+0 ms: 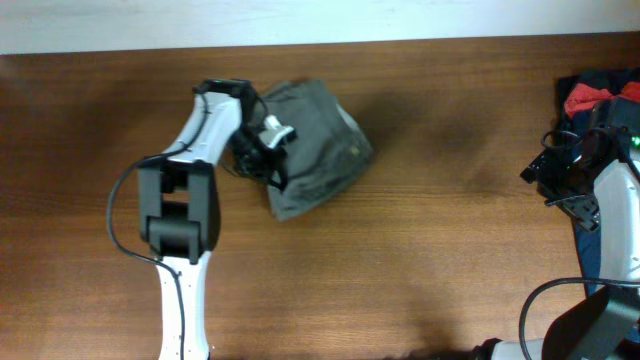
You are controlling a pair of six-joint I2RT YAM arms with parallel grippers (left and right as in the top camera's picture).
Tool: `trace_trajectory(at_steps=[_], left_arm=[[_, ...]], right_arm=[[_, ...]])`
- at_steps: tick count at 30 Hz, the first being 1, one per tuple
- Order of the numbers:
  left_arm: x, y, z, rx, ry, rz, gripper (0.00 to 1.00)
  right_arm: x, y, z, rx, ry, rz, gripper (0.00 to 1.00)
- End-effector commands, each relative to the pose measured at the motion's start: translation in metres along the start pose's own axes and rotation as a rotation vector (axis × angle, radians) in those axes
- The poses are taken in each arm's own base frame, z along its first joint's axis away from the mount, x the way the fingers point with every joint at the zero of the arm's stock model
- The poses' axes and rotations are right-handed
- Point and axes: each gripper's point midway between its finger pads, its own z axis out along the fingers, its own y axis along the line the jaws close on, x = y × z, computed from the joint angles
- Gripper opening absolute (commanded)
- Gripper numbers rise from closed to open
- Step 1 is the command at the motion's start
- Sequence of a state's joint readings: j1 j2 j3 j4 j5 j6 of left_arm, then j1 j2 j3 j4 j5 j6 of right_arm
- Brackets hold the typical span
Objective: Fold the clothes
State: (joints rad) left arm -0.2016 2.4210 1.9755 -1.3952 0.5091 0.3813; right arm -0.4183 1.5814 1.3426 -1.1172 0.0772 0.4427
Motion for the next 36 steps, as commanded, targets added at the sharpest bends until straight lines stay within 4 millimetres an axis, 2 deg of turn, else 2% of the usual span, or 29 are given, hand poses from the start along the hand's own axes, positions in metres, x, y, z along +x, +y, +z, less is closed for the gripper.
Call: trace_trajectory(at_steps=[1,7,9,13,21,22,25,27,32,36], left_arm=[[0.008,-0.014,0.022,-0.044,0.101,0.135,0.01],[0.017,-0.034,0.038,-0.107,0.206,0.268,0.01],[0.015,-0.034,0.04,-0.133,0.212,0.283,0.01],[0.011,-0.022,0.037,-0.188,0.195,0.236,0.01],[0.008,0.021,0.015,-0.237,0.124,0.058,0.02],[0.009,0.026,0.012,-0.235,0.115,0.027,0.09],[0.012,0.036,0.005,-0.218,0.092,-0.046,0.09],[0.013,0.037,0.002,-0.191,0.081,-0.066,0.01],[0.009,0.03,0.003,-0.133,0.052,-0.122,0.01],[0.002,0.029,0.003,-0.125,0.013,-0.26,0.01]], right_arm=[[-0.005,0.001,-0.006,-0.007,-0.02,0.011,0.99],[-0.005,0.001,-0.006,-0.007,-0.02,0.011,0.99],[-0.005,0.001,-0.006,-0.007,-0.02,0.011,0.99],[-0.005,0.001,-0.006,-0.007,-0.02,0.012,0.99],[-0.005,0.001,-0.006,-0.007,-0.02,0.011,0.98],[-0.005,0.001,-0.006,-0.007,-0.02,0.012,0.99],[-0.005,0.001,-0.006,-0.007,-0.02,0.011,0.99],[-0.005,0.001,-0.006,-0.007,-0.02,0.011,0.99],[-0.005,0.001,-0.006,-0.007,-0.02,0.011,0.99],[-0.005,0.001,-0.006,-0.007,-0.02,0.011,0.99]])
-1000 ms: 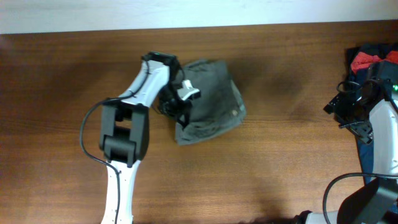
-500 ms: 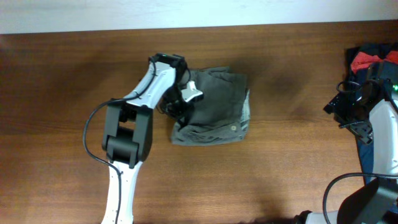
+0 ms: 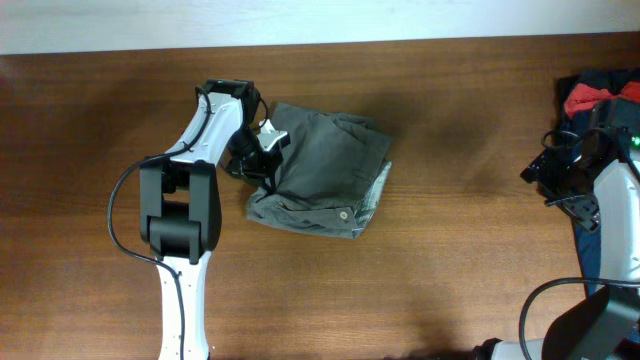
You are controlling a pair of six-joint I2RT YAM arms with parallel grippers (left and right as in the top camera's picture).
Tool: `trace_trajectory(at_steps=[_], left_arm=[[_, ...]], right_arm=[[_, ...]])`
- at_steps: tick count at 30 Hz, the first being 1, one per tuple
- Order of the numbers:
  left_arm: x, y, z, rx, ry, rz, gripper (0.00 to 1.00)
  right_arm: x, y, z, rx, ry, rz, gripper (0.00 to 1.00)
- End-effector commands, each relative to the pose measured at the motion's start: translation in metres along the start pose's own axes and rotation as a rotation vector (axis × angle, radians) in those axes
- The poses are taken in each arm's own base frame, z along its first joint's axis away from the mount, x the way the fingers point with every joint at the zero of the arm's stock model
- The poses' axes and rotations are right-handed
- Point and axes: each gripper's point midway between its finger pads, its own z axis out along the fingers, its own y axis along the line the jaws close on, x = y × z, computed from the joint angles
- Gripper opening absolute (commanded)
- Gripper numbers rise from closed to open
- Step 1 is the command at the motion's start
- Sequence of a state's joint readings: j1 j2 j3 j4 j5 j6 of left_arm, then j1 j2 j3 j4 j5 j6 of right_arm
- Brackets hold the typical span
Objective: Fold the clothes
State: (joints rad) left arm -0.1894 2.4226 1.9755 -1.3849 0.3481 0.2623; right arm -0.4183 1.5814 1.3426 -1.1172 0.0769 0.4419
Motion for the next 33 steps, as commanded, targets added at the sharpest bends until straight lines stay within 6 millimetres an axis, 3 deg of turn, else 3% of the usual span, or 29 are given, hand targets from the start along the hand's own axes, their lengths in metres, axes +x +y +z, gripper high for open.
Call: trace_trajectory(at_steps=[1,11,20,29,33], left_arm=[[-0.009,-0.003,0.007,0.031,-0.02,-0.173,0.01],[-0.037,0.006,0.004,0.035,-0.133,-0.477,0.0],[-0.046,0.02,-0.003,0.058,-0.188,-0.688,0.01],[-0.05,0.046,-0.014,0.095,-0.24,-0.861,0.01],[-0.055,0.04,-0.018,0.17,-0.24,-0.865,0.01]], right_arm=[[-0.005,0.001,-0.006,-0.007,-0.02,0.012,0.99],[-0.005,0.001,-0.006,-0.007,-0.02,0.012,0.99],[-0.005,0.001,-0.006,-0.007,-0.02,0.012,0.99],[-0.005,0.001,-0.006,-0.007,-0.02,0.012,0.99],[-0.005,0.001,-0.006,-0.007,-0.02,0.012,0.99]])
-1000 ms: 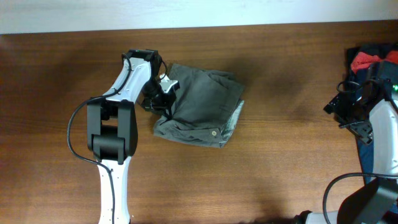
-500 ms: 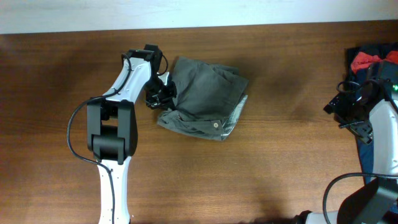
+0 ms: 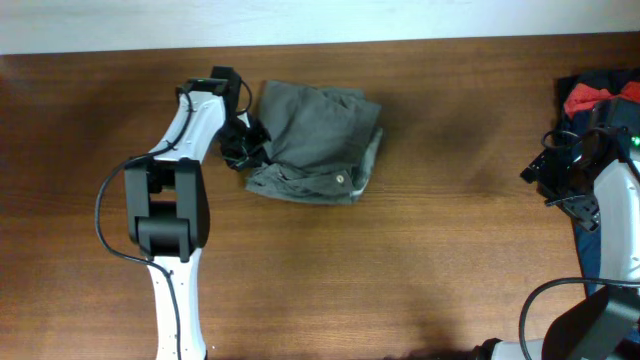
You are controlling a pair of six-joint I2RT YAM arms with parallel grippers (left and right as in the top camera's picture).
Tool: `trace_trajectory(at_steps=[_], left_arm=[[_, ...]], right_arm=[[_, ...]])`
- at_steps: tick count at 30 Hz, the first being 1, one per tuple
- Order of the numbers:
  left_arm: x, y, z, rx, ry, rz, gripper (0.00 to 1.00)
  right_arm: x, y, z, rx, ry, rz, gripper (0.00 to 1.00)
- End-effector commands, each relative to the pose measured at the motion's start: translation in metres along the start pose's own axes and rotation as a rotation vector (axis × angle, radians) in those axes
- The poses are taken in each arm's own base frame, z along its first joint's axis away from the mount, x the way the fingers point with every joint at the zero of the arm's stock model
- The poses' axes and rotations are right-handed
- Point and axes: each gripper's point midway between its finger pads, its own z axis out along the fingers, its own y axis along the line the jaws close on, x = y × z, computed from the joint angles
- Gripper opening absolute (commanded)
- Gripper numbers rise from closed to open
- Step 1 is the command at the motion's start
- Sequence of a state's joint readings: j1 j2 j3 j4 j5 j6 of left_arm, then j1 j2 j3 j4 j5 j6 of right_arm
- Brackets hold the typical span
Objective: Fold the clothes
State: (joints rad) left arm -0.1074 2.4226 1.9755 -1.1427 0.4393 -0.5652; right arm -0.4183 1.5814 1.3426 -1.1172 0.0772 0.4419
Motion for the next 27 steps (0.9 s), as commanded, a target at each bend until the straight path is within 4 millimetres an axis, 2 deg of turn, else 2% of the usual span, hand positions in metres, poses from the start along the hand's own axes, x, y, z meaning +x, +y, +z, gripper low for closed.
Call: trace_trajectory(at_steps=[1,6,12,16,23,24,27], left_arm=[[-0.006,0.002,0.003,0.029,0.011,-0.048,0.01],[-0.001,0.003,0.005,0.02,0.022,0.025,0.01],[0.012,0.008,0.005,-0.01,0.072,0.005,0.01],[0.018,0.002,0.007,0.01,0.093,0.009,0.01],[0.018,0.0,0.007,0.016,0.093,0.011,0.01],[0.018,0.0,0.007,0.016,0.093,0.011,0.02],[0.018,0.001,0.007,0.016,0.093,0.011,0.17]], right_arm=[[-0.005,0.001,-0.006,-0.007,-0.02,0.012,0.99],[-0.005,0.001,-0.006,-0.007,-0.02,0.012,0.99],[-0.005,0.001,-0.006,-0.007,-0.02,0.012,0.99],[-0.005,0.001,-0.006,-0.007,-0.02,0.012,0.99],[-0.005,0.001,-0.006,-0.007,-0.02,0.012,0.99],[-0.005,0.001,-0.006,-0.007,-0.02,0.012,0.99],[-0.005,0.001,-0.006,-0.007,-0.02,0.012,0.99]])
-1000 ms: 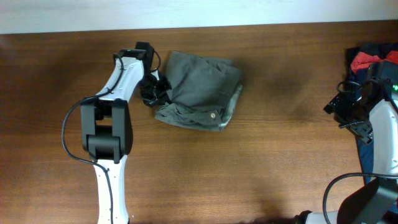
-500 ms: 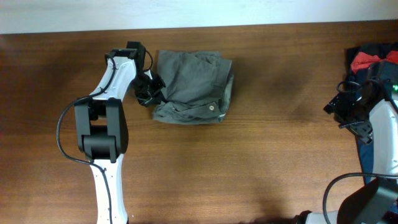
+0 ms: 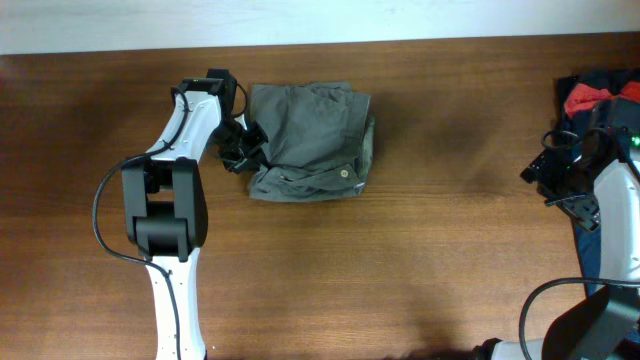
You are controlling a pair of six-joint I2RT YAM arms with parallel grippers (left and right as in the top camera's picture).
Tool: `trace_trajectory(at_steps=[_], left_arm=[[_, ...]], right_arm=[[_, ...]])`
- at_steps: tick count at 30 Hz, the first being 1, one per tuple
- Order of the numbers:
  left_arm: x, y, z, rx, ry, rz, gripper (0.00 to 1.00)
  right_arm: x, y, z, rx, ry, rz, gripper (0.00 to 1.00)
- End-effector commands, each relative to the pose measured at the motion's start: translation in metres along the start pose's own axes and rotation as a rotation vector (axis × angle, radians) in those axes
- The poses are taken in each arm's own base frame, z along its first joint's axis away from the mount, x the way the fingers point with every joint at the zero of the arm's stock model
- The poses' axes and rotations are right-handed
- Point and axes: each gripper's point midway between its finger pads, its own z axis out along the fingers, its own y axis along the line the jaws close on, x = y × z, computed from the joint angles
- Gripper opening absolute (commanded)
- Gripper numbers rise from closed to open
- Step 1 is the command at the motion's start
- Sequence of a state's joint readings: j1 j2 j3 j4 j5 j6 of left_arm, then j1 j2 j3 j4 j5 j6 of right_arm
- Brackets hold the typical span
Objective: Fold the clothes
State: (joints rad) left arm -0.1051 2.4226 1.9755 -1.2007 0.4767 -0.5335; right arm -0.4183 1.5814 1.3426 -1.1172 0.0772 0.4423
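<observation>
A folded grey-green garment (image 3: 312, 138) lies on the wooden table (image 3: 400, 260) at the back left, its button facing the near edge. My left gripper (image 3: 246, 147) sits at the garment's left edge, fingers closed on the cloth there. My right gripper (image 3: 558, 185) hangs at the far right, apart from the garment; its fingers are too dark to read.
A heap of dark blue and red clothes (image 3: 600, 92) lies at the table's right edge, just behind the right arm. The left arm's base and cable (image 3: 170, 230) stretch along the left side. A pale wall strip runs along the back edge.
The garment has shifted slightly left and turned a little, so its sides lie squarer to the table edge. The left gripper has stayed on its left edge. The right arm has not moved.
At first the garment lay skewed as a diamond, with my left gripper on its left part. Then it lay flatter and wider, tilted to the right. Later it sat further back and left, and now it is a compact, nearly square fold.
</observation>
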Motion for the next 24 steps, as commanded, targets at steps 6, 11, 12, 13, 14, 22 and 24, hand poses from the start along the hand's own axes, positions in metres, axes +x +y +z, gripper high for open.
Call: trace_trajectory(at_steps=[6,11,12,13,14,22,24], left_arm=[[0.004,-0.002,0.008,0.01,0.03,0.008,0.73],[-0.003,0.003,0.008,-0.018,-0.002,0.018,0.99],[-0.005,0.006,0.007,-0.037,-0.014,0.017,0.99],[-0.007,0.009,0.007,-0.052,-0.024,0.017,0.99],[-0.009,0.013,0.006,-0.068,-0.034,0.016,0.99],[-0.019,0.02,-0.023,-0.174,-0.132,0.069,0.96],[-0.022,0.019,-0.044,-0.216,-0.186,0.077,0.95]], right_arm=[[-0.005,0.001,-0.006,-0.007,-0.02,0.012,0.99],[-0.005,0.001,-0.006,-0.007,-0.02,0.012,0.99],[-0.005,0.001,-0.006,-0.007,-0.02,0.012,0.99],[-0.005,0.001,-0.006,-0.007,-0.02,0.012,0.99],[-0.005,0.001,-0.006,-0.007,-0.02,0.012,0.99],[-0.005,0.001,-0.006,-0.007,-0.02,0.012,0.99],[-0.005,0.001,-0.006,-0.007,-0.02,0.012,0.99]])
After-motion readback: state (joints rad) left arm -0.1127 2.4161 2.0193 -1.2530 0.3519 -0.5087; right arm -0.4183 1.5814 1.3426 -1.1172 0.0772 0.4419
